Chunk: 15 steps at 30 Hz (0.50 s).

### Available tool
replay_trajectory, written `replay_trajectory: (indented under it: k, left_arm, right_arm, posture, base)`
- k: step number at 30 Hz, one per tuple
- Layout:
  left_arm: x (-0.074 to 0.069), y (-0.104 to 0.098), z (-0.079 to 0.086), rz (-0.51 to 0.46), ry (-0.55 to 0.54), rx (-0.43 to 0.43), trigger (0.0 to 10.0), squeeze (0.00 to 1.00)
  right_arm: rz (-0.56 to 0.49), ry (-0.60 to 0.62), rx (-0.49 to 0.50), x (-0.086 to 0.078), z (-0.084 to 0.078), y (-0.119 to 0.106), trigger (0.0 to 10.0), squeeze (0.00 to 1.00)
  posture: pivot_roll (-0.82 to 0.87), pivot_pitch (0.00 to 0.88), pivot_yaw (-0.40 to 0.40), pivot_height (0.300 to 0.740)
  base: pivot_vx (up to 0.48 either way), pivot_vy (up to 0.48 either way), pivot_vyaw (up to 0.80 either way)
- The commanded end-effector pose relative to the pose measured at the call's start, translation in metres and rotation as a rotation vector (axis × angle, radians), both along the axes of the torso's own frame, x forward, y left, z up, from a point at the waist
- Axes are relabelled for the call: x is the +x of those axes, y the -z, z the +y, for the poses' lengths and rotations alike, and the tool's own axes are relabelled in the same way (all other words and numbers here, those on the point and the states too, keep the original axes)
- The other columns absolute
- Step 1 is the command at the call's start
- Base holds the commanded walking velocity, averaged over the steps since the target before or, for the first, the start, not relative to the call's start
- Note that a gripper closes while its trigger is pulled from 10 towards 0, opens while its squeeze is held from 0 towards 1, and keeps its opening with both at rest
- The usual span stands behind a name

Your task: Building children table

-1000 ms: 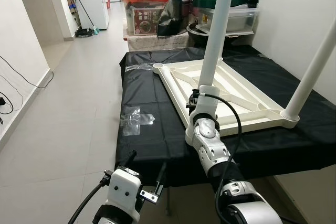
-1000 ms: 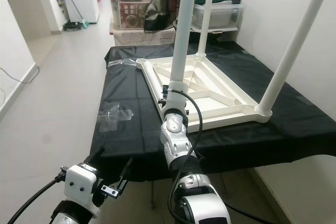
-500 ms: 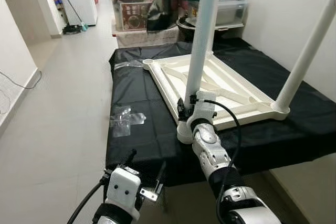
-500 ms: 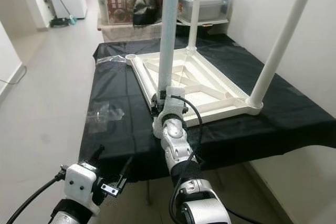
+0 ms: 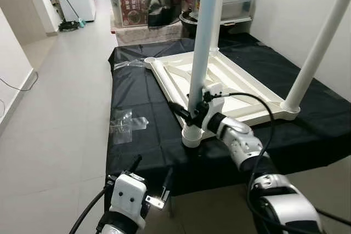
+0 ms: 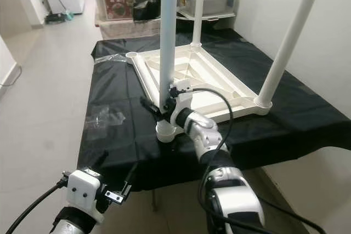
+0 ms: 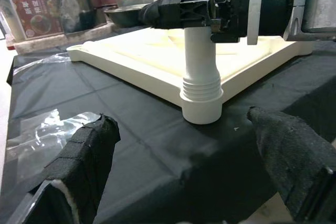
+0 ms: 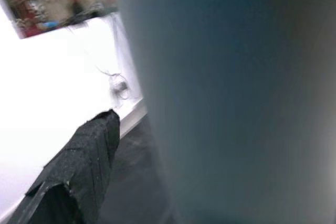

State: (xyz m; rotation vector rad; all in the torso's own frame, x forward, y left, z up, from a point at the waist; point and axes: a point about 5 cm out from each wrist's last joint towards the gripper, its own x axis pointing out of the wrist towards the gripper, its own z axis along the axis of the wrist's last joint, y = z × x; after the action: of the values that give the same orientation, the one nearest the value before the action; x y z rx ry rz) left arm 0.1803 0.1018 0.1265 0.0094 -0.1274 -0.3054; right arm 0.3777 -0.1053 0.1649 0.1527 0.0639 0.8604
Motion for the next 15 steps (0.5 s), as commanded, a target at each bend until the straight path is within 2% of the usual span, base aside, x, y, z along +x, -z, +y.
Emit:
replay_trajectory:
  k: [1,2,4,6,7,9,15]
  left_arm:
    - [0.0,0.006,0.001,0.025,0.0,0.018,10.0,0.0]
    - [0.0,0.006,0.0,0.024,-0.002,0.017,10.0,0.0]
    - [0.0,0.006,0.0,0.024,-0.002,0.017,10.0,0.0]
    - [0.0,0.006,-0.001,0.023,-0.003,0.017,10.0,0.0]
    - [0.0,0.006,-0.001,0.023,-0.003,0.017,10.0,0.0]
    - [-0.001,0.006,-0.001,0.022,-0.002,0.02,10.0,0.0]
    - [-0.001,0.006,-0.001,0.021,-0.002,0.022,10.0,0.0]
  right_arm:
    - [0.029,-0.167,-0.009,-0.003,0.012,-0.002,10.0,0.0]
    - [0.039,-0.253,-0.021,-0.005,0.017,-0.004,10.0,0.0]
    - [0.041,-0.297,-0.027,-0.006,0.02,-0.005,10.0,0.0]
    - [0.037,-0.413,-0.052,-0.01,0.027,-0.006,10.0,0.0]
    - [0.037,-0.413,-0.052,-0.01,0.027,-0.006,10.0,0.0]
    - [0.025,-0.49,-0.06,-0.011,0.033,-0.008,10.0,0.0]
    - [0.025,-0.563,-0.051,-0.014,0.038,-0.009,10.0,0.0]
  posture:
    - [0.06,0.0,-0.007,0.74]
    - [0.07,0.0,-0.018,0.74]
    - [0.07,0.0,-0.018,0.74]
    - [0.08,0.0,-0.022,0.74]
    - [0.08,0.0,-0.022,0.74]
    - [0.09,0.0,-0.028,0.74]
    - [0.1,0.0,-0.031,0.74]
  base:
    - [0.0,0.0,0.0]
    - [0.0,0.0,0.0]
    - [0.0,0.0,0.0]
    - [0.0,0.0,0.0]
    - [0.0,0.0,0.0]
    - [0.0,0.0,0.0]
    - [0.0,0.0,0.0]
